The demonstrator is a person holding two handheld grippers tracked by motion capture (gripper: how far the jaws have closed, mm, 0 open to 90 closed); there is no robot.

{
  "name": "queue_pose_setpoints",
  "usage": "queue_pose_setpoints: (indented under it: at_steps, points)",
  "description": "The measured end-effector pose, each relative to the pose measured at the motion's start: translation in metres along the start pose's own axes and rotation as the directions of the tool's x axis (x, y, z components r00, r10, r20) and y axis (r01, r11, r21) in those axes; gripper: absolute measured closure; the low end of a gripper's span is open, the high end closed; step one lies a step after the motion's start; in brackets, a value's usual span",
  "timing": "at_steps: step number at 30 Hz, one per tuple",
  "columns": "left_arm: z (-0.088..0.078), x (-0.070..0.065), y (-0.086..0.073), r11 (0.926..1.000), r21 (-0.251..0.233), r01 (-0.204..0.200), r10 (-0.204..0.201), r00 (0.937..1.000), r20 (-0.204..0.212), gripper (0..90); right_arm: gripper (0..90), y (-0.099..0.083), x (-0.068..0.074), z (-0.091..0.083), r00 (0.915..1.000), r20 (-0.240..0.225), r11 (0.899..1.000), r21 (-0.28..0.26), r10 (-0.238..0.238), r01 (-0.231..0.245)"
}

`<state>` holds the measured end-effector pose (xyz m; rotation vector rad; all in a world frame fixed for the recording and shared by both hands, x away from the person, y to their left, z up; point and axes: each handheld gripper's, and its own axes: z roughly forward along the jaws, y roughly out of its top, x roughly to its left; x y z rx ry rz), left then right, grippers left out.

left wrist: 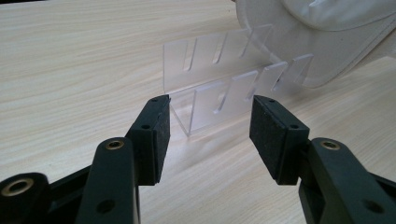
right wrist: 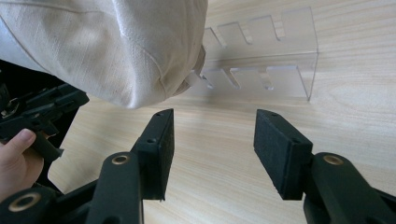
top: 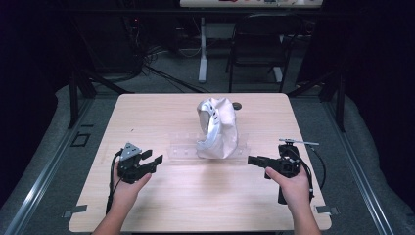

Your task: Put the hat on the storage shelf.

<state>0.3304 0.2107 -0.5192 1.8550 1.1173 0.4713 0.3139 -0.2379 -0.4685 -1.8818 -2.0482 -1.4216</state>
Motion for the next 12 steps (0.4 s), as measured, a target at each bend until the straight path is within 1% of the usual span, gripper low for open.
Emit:
queue_pose_setpoints:
  at_steps: [1, 2, 4, 6, 7, 8, 10, 11, 12]
  points:
    - [0.000, 0.000, 0.000, 1.0000, 0.005, -0.007, 0.007, 1.0000, 0.000, 48.5, 48.1, 0.000, 0.000, 0.000, 1.0000, 0.002, 1.000, -0.005, 0.002, -0.002]
    - [0.000, -0.002, 0.000, 1.0000, 0.000, -0.010, 0.010, 1.0000, 0.001, 48.4, 48.1, 0.000, 0.000, 0.000, 1.0000, 0.000, 1.000, -0.009, 0.007, -0.007]
    - [0.000, -0.004, 0.001, 0.9994, -0.005, -0.033, 0.033, 0.9994, 0.002, 48.5, 48.1, 0.000, -0.002, -0.002, 1.0000, -0.002, 1.000, -0.010, 0.007, -0.007]
    - [0.000, -0.005, 0.001, 0.9992, -0.010, -0.038, 0.038, 0.9993, 0.007, 48.6, 48.0, 0.000, -0.004, -0.002, 0.9999, -0.005, 1.000, -0.016, 0.013, -0.013]
    - [0.000, -0.008, 0.001, 0.9981, -0.016, -0.059, 0.059, 0.9981, 0.017, 48.7, 48.0, 0.000, -0.004, -0.002, 0.9998, -0.003, 1.000, -0.024, 0.019, -0.019]
    - [0.000, -0.009, 0.001, 0.9975, -0.014, -0.069, 0.069, 0.9974, 0.018, 48.7, 48.1, 0.000, -0.006, -0.003, 0.9998, -0.004, 1.000, -0.021, 0.020, -0.020]
    - [0.001, -0.014, 0.001, 0.9950, -0.020, -0.098, 0.098, 0.9950, 0.016, 48.7, 48.0, 0.000, -0.007, -0.003, 0.9994, -0.013, 0.999, -0.034, 0.030, -0.031]
    - [0.001, -0.015, 0.001, 0.9941, -0.016, -0.108, 0.108, 0.9941, 0.013, 48.7, 47.9, 0.001, -0.009, -0.003, 0.9992, -0.019, 0.998, -0.043, 0.035, -0.036]
    - [0.001, -0.015, 0.001, 0.9941, -0.016, -0.108, 0.108, 0.9941, 0.013, 48.7, 47.9, 0.001, -0.010, -0.004, 0.9990, -0.023, 0.998, -0.051, 0.038, -0.039]
